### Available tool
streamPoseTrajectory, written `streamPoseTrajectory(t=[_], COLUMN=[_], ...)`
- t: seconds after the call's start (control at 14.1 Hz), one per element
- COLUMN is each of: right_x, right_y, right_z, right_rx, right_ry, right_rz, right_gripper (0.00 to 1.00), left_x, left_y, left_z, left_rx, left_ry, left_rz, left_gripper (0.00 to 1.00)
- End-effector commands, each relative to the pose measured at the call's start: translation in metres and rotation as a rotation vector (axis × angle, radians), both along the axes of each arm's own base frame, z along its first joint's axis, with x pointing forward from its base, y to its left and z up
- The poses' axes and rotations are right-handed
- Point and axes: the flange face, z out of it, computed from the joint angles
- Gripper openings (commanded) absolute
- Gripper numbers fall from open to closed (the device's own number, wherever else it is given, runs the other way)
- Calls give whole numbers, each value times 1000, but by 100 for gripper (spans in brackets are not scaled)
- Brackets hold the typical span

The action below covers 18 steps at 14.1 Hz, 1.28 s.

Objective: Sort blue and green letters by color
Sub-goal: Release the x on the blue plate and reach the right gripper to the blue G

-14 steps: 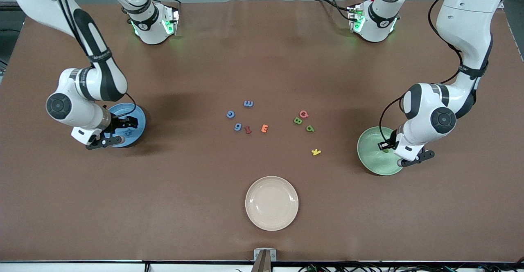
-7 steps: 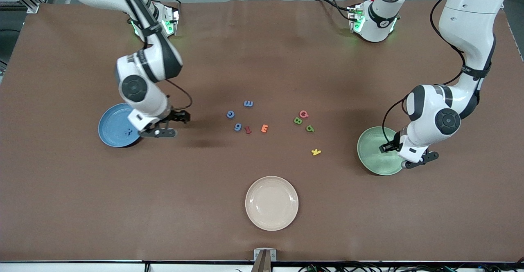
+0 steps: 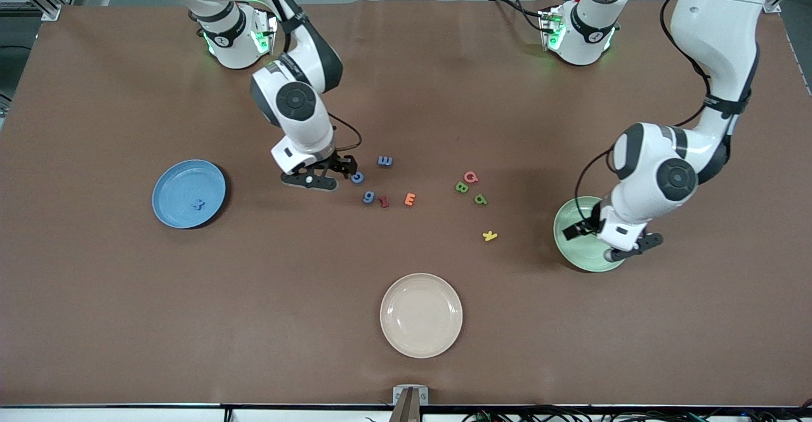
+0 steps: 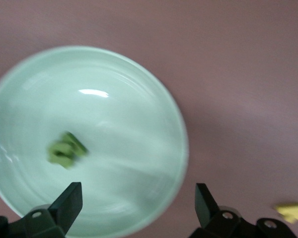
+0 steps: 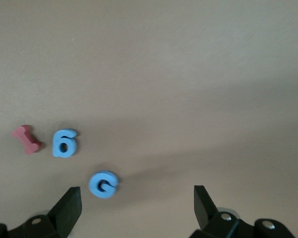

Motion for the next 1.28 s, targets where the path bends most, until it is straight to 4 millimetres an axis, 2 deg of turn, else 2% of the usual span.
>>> streamPoseTrajectory(t=[0.0,0.07,0.14,0.28,0.5,0.71,0.85,1.07,1.21], right_x=[-2,-5,-5,-12,-15,-15,-15,-14,-13], right_y=[24,32,35,47,49,48,47,46,44], right_z=[-32,-39,-45,-57,-64,-69,-69,-70,-70], right_rx=[-2,-8,-14,-25,-41,-46,-46,-48,-48], right_ry=[-8,-6,-4,2,2,5,5,5,6], right_rz=[-56,-66,-72,-77,-64,-64,-64,-66,-69], right_gripper=[100,100,100,100,95,87,78,70,59], left_x=[-20,-27,-26,-41,-52,-66,-69,-80,-81], left_y=[-58,-79,-89,-134,-172,-192,-192,-196,-197], left_z=[5,3,2,-6,-27,-45,-51,-59,-60], left_rx=[7,4,1,-1,-9,-10,-3,10,13], left_ry=[13,20,20,39,56,68,79,96,100], left_rz=[-4,27,88,150,216,253,257,242,256], left_gripper=[100,99,99,98,94,93,92,91,88])
